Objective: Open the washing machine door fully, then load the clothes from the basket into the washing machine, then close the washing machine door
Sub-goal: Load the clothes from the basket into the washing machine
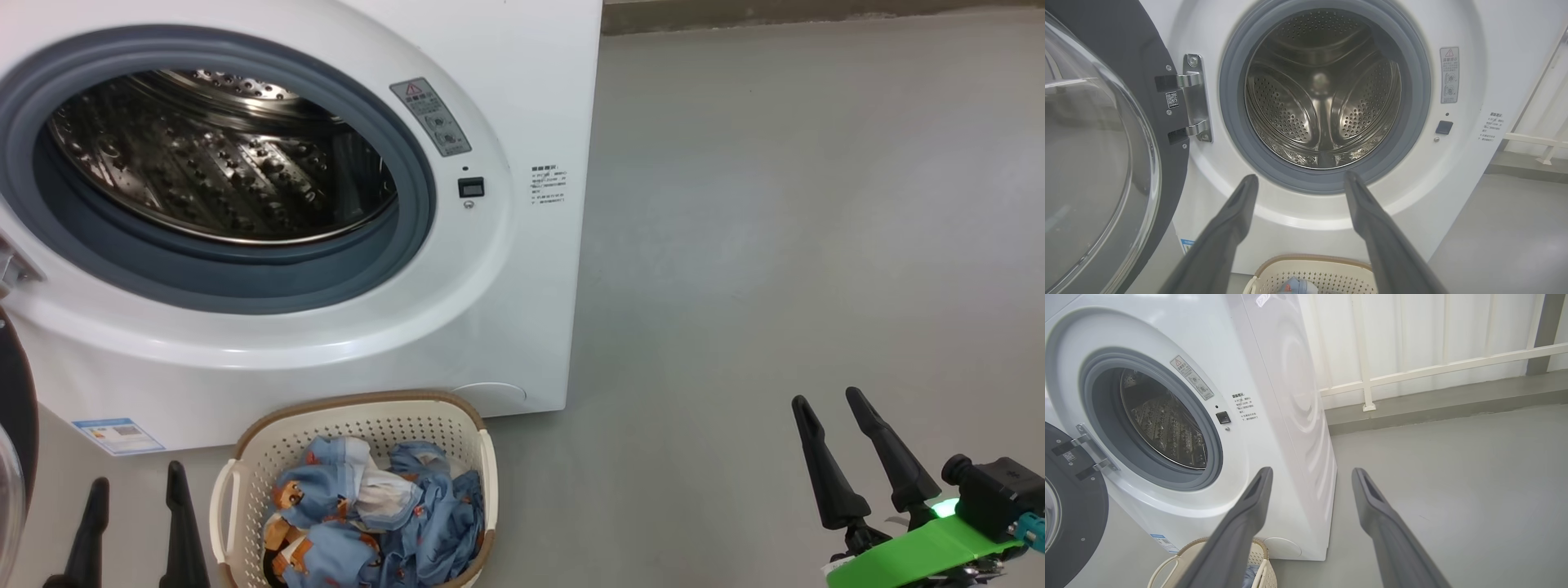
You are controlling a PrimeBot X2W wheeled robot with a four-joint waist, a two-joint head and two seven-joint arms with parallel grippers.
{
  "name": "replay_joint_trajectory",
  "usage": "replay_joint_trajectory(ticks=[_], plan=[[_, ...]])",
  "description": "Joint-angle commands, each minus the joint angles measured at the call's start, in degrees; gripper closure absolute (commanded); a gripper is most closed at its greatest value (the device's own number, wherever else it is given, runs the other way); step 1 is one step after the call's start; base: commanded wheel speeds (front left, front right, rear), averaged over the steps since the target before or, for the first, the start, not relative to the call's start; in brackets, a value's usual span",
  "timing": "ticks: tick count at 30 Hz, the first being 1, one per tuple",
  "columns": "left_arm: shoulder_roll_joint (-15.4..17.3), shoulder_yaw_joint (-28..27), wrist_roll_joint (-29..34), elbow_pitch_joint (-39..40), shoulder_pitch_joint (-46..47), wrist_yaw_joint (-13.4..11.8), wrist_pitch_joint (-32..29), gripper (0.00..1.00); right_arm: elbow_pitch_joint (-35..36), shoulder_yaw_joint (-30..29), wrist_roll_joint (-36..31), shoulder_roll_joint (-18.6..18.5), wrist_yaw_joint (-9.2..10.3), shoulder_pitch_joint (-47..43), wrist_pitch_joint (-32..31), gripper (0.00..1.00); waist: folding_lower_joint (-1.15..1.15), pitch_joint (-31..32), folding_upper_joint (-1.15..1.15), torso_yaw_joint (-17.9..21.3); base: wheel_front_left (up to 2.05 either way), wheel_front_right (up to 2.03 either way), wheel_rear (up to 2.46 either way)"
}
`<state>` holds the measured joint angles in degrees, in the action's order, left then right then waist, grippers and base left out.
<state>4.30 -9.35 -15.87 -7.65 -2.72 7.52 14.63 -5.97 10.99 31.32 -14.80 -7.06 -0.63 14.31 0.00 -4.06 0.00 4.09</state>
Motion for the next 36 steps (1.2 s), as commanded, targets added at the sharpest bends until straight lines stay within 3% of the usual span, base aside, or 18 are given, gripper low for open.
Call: replay_joint_trajectory(ticks=[1,15,36], plan=[[0.7,-1.7,0.3,0.4,0.3,0.0,0.4,0.00,1.6,0.8,0.1,-1.0,-0.43,0.4,0.7,0.00,0.00,-0.2,0.00,0.0,0.00,0.00,0.00],[3.8,2.8,-0.9,-12.5,4.7,0.0,0.4,0.00,2.3,1.5,-0.5,0.4,-0.43,2.8,0.7,0.00,0.00,-5.1,0.00,1.2,0.00,0.00,0.00],[13.8,19.3,-11.1,-44.9,27.9,0.0,-1.2,0.00,3.8,3.7,-2.2,4.1,-0.43,12.1,0.7,0.00,0.00,-21.9,0.00,6.4,0.00,0.00,0.00]])
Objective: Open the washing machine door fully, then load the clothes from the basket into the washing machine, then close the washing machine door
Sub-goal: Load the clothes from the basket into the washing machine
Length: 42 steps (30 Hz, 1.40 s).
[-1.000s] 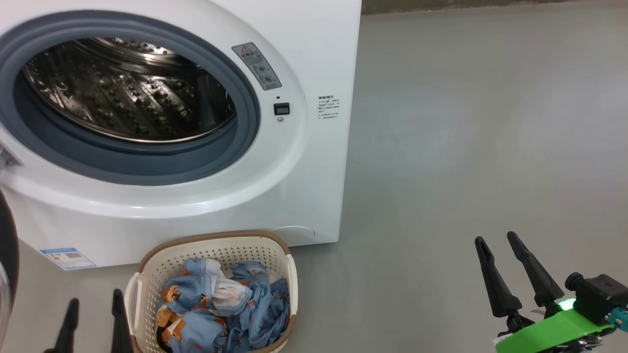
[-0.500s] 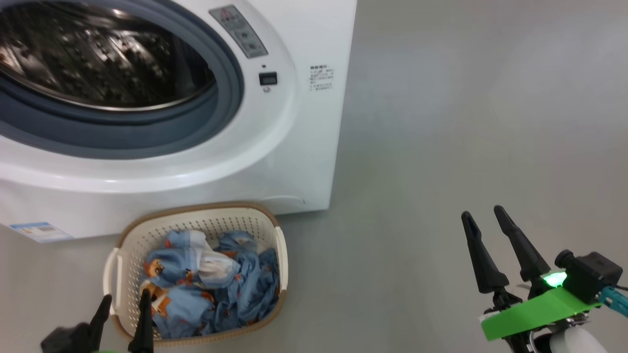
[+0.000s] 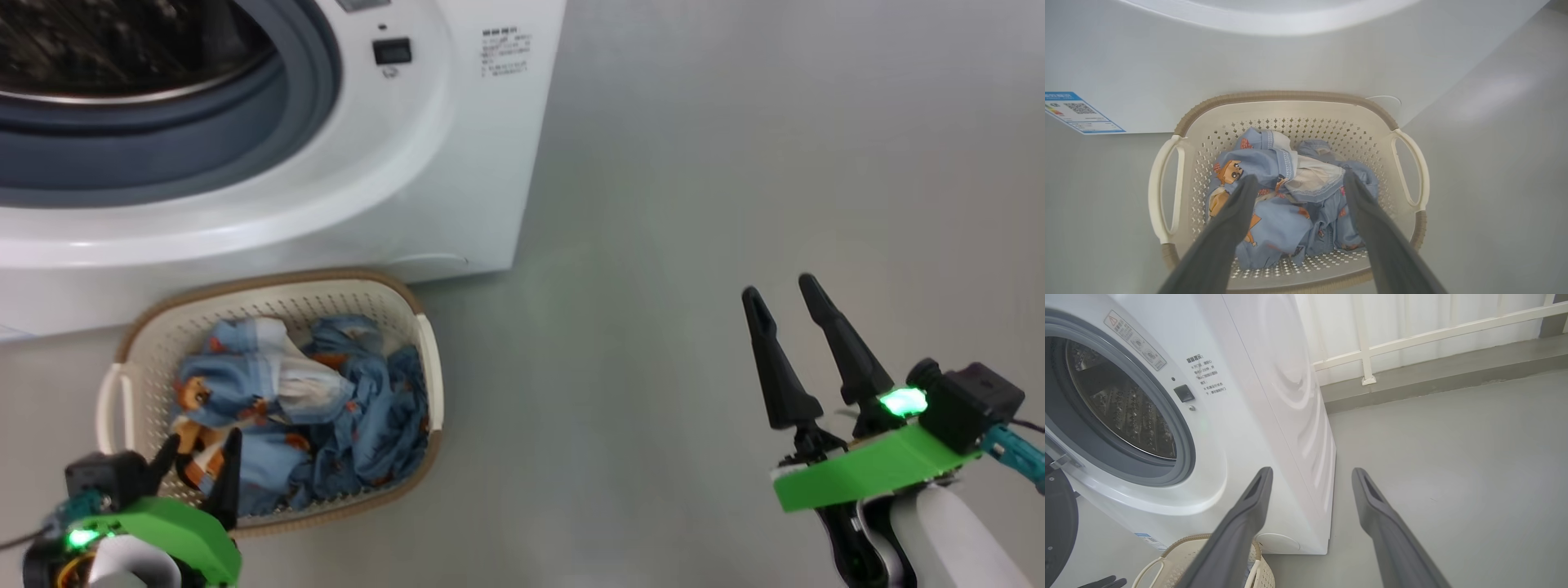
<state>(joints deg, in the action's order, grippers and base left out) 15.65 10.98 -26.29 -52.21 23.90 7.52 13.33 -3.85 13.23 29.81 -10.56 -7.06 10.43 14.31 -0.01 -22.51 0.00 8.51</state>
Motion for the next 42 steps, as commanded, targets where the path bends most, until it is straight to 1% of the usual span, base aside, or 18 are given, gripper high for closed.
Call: replay_joint_trajectory(ticks=[1,7,15,21,31,37,42], plan=[[2.9,-0.4,-1.2,-1.3,2.2,0.0,0.0,0.00,1.8,1.6,-0.8,0.1,-0.43,1.5,0.7,0.00,0.01,-4.1,0.00,2.2,0.00,0.00,0.00],[5.2,3.3,-4.6,-6.5,6.5,0.0,-1.1,0.00,2.3,2.2,-1.3,1.1,-0.43,3.8,0.7,0.00,0.01,-8.2,0.00,4.2,0.00,0.00,0.00],[7.8,6.8,-9.5,-11.4,9.9,0.0,-3.6,0.00,3.3,2.5,-1.9,2.3,-0.43,5.8,0.7,0.00,0.01,-12.9,0.00,6.6,0.00,0.00,0.00],[9.2,8.5,-12.3,-13.1,11.3,0.0,-5.4,0.00,4.1,2.3,-2.3,2.7,-0.43,6.3,0.7,0.00,0.01,-15.2,0.00,7.9,0.00,0.00,0.00],[12.4,11.3,-16.6,-15.0,13.6,0.0,-8.5,0.00,5.4,2.4,-2.8,3.4,-0.43,6.6,0.7,0.00,0.01,-18.1,0.00,10.2,0.00,0.00,0.00],[14.4,12.7,-18.0,-16.2,15.5,0.0,-10.7,0.00,6.0,2.9,-3.0,3.7,-0.43,6.7,0.7,0.00,0.01,-19.8,0.00,11.1,0.00,0.00,0.00],[15.3,14.2,-18.6,-17.2,17.0,0.0,-12.8,0.00,6.3,3.4,-3.2,3.8,-0.43,7.0,0.7,0.00,0.01,-21.0,0.00,11.6,0.00,0.00,0.00]])
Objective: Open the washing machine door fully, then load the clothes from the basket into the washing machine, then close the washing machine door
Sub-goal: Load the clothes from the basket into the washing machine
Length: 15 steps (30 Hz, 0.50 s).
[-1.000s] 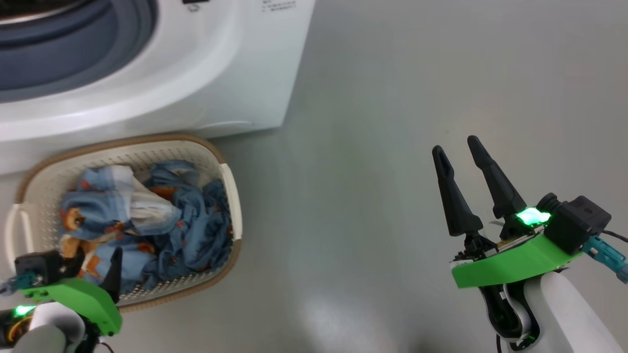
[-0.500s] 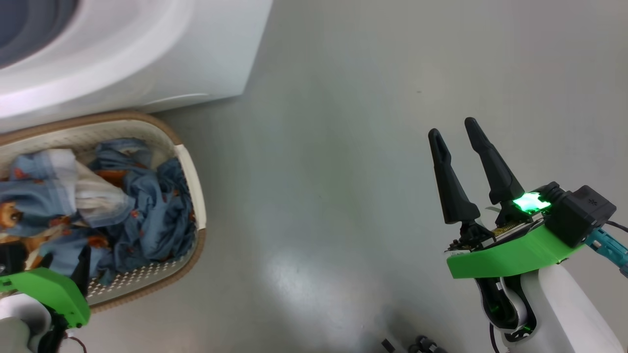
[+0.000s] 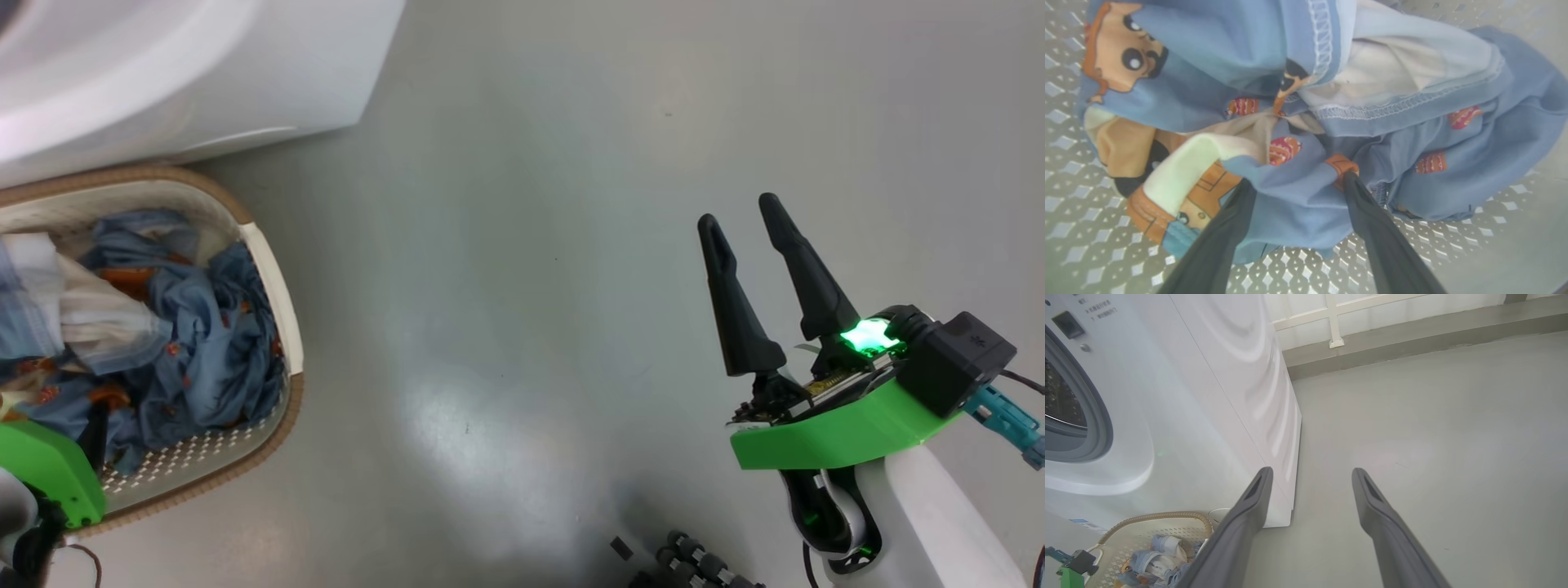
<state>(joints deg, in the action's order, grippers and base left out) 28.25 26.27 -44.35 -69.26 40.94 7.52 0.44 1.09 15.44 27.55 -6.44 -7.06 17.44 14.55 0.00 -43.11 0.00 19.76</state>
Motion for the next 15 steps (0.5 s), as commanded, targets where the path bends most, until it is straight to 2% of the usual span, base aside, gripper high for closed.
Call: replay_joint_trajectory(ticks=[1,15], plan=[[2.9,-0.9,-0.6,-0.3,0.3,0.0,0.0,0.00,1.4,1.4,-1.0,-0.3,-0.43,0.1,0.4,0.00,0.00,-0.7,0.00,0.5,0.00,0.00,0.00],[5.3,2.3,-1.8,-1.6,3.4,0.0,-3.5,0.00,2.5,3.6,-1.2,0.1,-0.43,1.4,0.4,0.00,0.00,-3.3,0.00,2.0,0.00,0.00,0.00]])
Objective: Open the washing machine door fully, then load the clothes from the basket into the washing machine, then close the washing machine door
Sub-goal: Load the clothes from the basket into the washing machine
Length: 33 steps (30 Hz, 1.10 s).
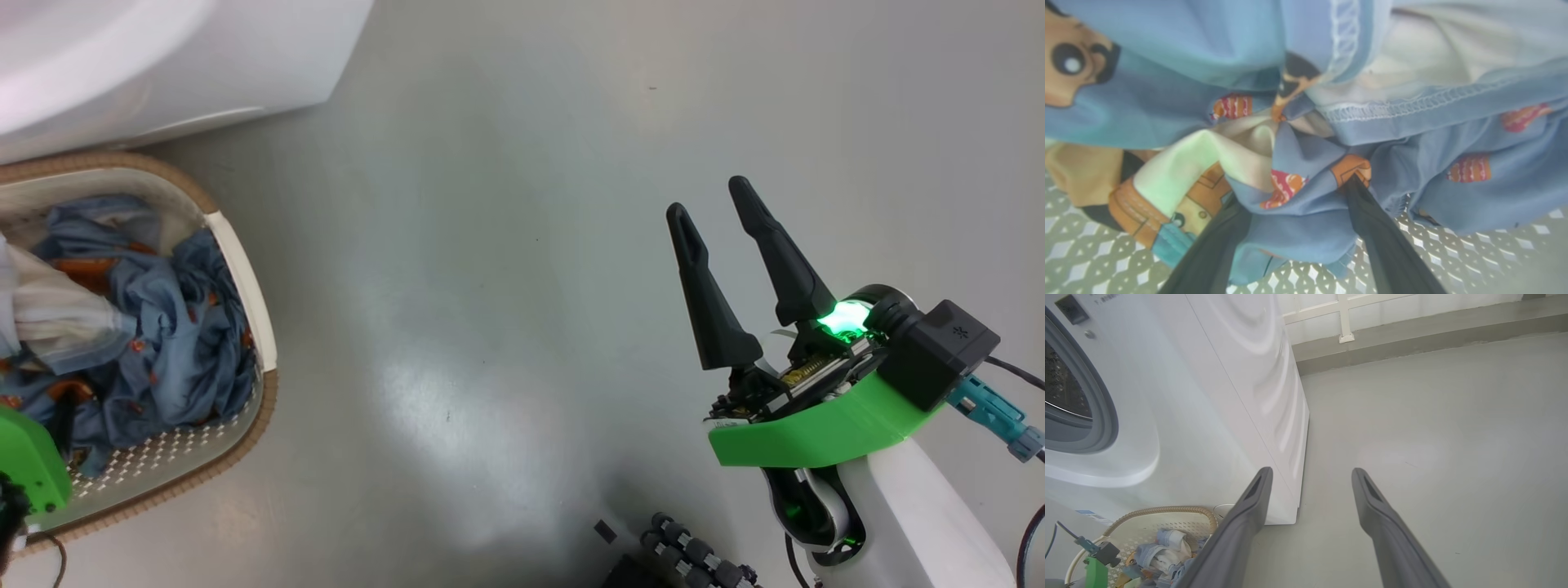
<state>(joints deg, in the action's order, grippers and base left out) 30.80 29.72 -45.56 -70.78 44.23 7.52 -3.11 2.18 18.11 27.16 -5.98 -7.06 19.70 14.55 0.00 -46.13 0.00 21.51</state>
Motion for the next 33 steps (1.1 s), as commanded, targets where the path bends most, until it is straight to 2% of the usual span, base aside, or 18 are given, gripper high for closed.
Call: replay_joint_trajectory(ticks=[1,6,7,8,11,12,15,23,33], plan=[[2.8,-0.9,-0.6,-0.2,0.3,0.0,0.0,0.00,1.5,1.0,-0.8,-0.3,-0.43,-0.8,0.4,0.00,0.00,-0.4,0.00,0.3,0.00,0.00,0.00],[3.1,-0.1,-1.1,-0.5,1.3,0.0,-0.8,0.00,1.6,1.6,-0.9,-0.2,-0.43,-0.3,0.4,0.00,0.00,-0.9,0.00,0.7,0.00,0.00,0.00],[3.1,0.1,-1.2,-0.6,1.4,0.0,-1.2,0.18,1.7,1.7,-0.9,-0.2,-0.43,-0.3,0.4,0.00,0.00,-1.0,0.00,0.8,0.00,0.00,0.00],[3.1,0.1,-1.2,-0.6,1.4,0.0,-1.2,0.18,1.7,1.7,-0.9,-0.2,-0.43,-0.3,0.4,0.00,0.00,-1.0,0.00,0.8,0.00,0.00,0.00],[3.4,0.6,-1.7,-0.4,1.7,0.0,-1.6,0.67,1.8,1.9,-0.9,-0.1,-0.43,-0.1,0.4,0.00,0.00,-1.1,0.00,1.0,0.00,0.00,0.00],[3.4,0.8,-1.9,-0.3,1.7,0.0,-1.7,0.80,1.8,1.9,-1.0,-0.1,-0.43,0.0,0.4,0.00,0.00,-1.2,0.00,1.0,0.00,0.00,0.00],[3.5,1.2,-2.5,-0.1,1.7,0.0,-1.9,1.00,1.8,2.0,-1.0,-0.1,-0.43,0.0,0.4,0.00,0.00,-1.2,0.00,1.1,0.00,0.00,0.00],[3.1,1.9,-4.2,0.1,2.4,0.0,-0.6,1.00,1.9,1.5,-1.1,0.0,-0.43,0.2,0.4,0.00,0.00,-0.9,0.00,0.2,0.00,0.00,0.00],[0.7,1.5,-8.2,2.8,0.8,0.0,6.3,1.00,1.5,0.4,-1.1,-0.4,-0.43,0.5,0.4,0.00,0.00,2.8,0.00,-2.8,0.00,0.00,0.00]])
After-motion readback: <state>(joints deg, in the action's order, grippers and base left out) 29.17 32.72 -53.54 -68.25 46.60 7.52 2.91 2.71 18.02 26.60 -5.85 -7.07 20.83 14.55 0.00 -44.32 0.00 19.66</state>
